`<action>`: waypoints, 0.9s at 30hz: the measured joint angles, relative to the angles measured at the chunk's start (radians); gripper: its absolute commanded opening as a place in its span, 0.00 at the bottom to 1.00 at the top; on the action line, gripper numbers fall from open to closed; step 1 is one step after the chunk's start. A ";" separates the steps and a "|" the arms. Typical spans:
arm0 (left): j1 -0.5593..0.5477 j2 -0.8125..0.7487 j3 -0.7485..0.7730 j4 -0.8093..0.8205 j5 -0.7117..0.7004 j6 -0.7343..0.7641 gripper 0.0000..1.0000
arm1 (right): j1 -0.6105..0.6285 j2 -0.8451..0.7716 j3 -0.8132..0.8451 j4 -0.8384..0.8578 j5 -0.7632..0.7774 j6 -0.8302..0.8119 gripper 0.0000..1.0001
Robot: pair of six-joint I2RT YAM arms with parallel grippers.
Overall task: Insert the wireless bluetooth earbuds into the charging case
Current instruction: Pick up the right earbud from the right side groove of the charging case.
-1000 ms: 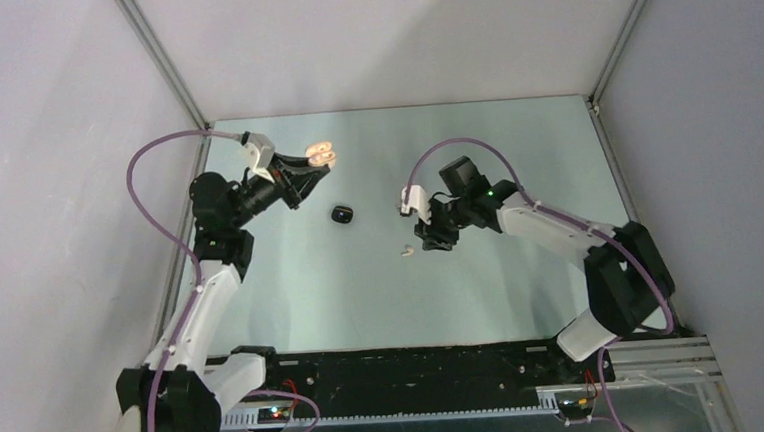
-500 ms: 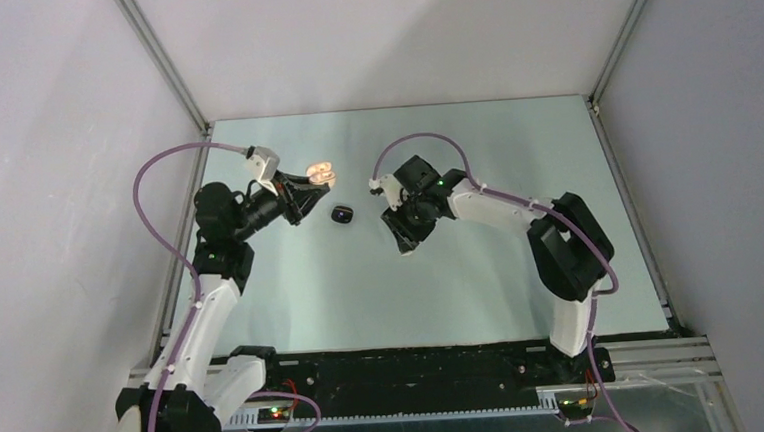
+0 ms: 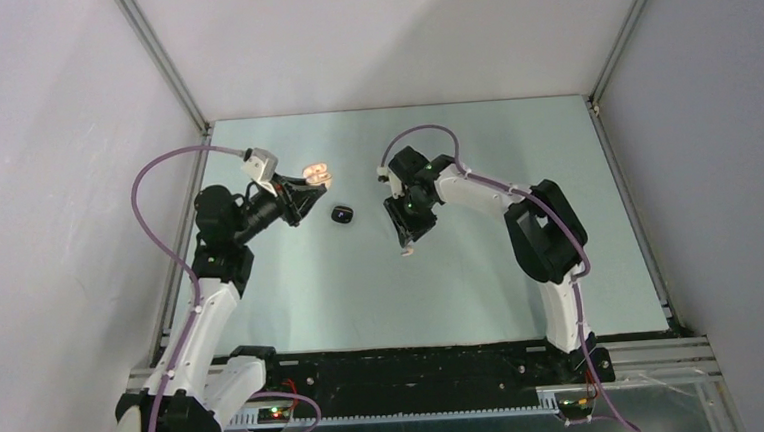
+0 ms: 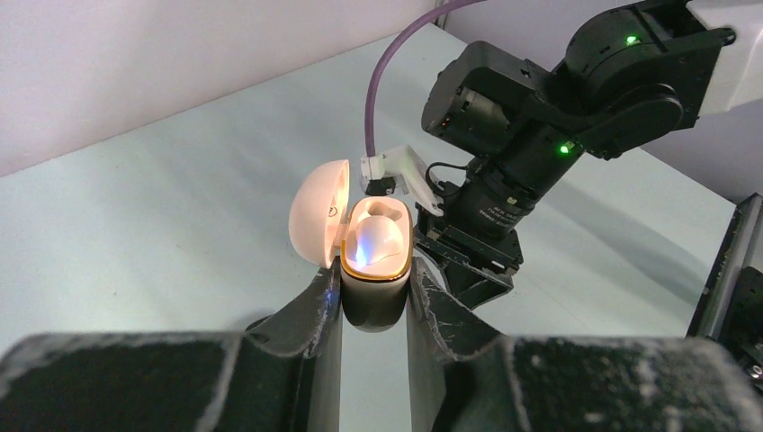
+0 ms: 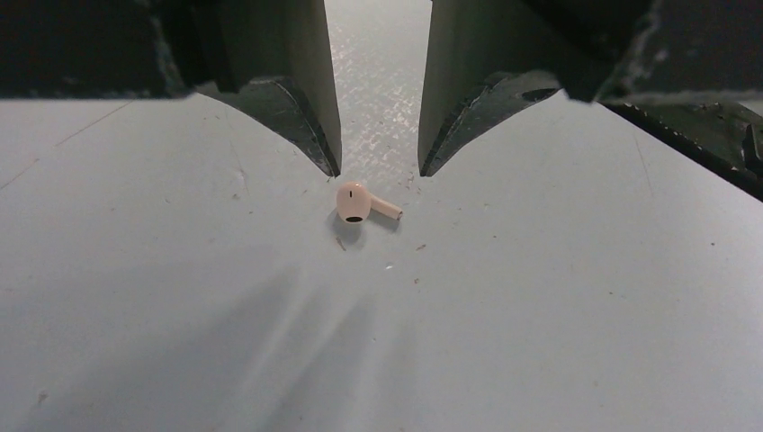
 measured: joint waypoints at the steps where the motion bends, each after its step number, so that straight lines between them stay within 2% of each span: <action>1: 0.000 -0.002 -0.004 0.000 -0.002 0.000 0.00 | 0.000 0.010 0.004 -0.007 0.000 0.008 0.43; 10: 0.000 -0.005 -0.029 -0.012 -0.017 0.000 0.00 | -0.025 0.095 0.008 -0.048 -0.012 0.066 0.40; 20: 0.000 -0.005 -0.029 -0.016 -0.025 0.000 0.00 | -0.045 0.101 0.013 -0.048 -0.025 0.089 0.39; 27: 0.000 -0.005 -0.029 -0.016 -0.025 0.000 0.00 | -0.044 0.113 0.025 -0.048 -0.041 0.107 0.34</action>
